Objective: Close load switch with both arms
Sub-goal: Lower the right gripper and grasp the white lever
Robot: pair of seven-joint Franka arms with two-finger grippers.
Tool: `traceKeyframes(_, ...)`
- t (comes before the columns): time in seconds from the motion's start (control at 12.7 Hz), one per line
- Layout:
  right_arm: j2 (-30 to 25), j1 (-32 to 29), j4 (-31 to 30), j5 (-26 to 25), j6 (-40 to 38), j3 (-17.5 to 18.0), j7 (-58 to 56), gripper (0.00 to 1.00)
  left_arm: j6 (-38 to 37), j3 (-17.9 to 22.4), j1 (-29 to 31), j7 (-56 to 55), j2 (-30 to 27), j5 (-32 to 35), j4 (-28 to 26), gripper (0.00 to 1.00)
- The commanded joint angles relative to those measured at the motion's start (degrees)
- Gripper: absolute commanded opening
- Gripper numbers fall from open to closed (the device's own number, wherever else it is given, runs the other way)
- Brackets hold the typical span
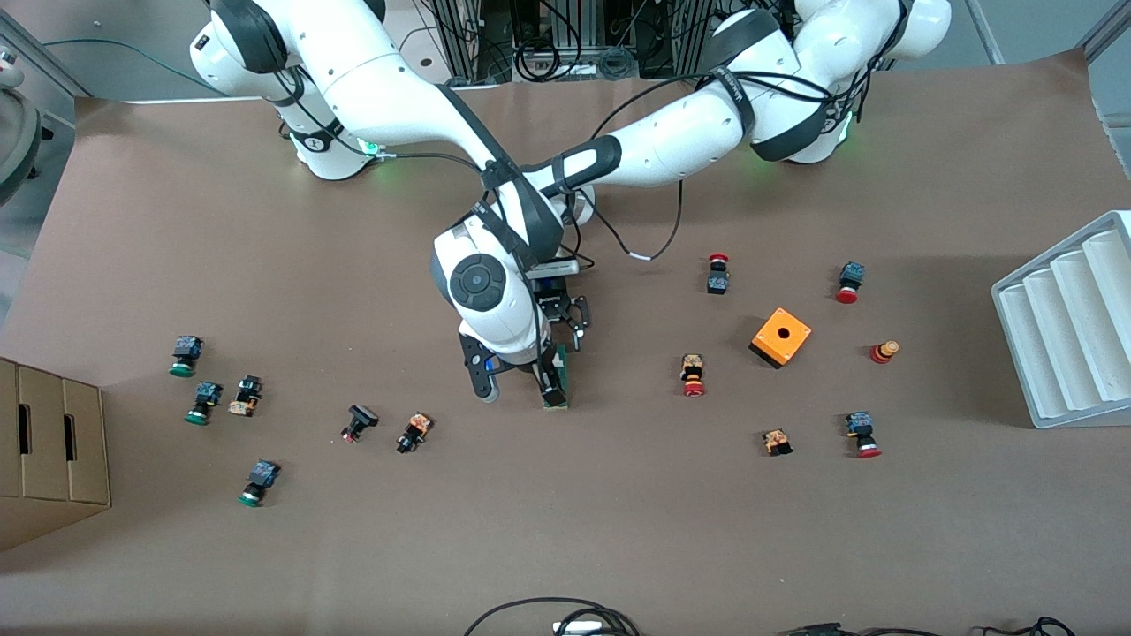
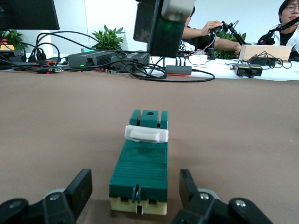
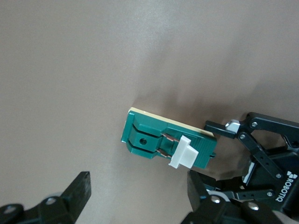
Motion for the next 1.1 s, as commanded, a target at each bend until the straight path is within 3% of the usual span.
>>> traceKeyframes(0.0,1.17,0.60,1.39,2.02,0.60,-0.75,0.40,0.88,-0.92,-0.47,0.23,-0.77,-0.08,-0.05,-0.33,0.81)
traceKeyframes(0.24,1.17,0.60,0.87,2.02,0.60,-0.66,0.49,0.86,-0.66,-0.47,0.23,-0.77,-0.08,0.22,-0.33,0.65)
traceKeyframes(0.55,0.99,0.60,-0.80,1.93,1.82,-0.66,0.31,0.76,-0.31,-0.47,0.23,-0.68,-0.08,0.30,-0.25,0.62)
traceKeyframes(1.02,-0.67,2.10,-6.77,2.02,6.13,-0.31,0.40,0.71,-0.31,-0.47,0.23,-0.51,-0.17,0.30,-0.16,0.63)
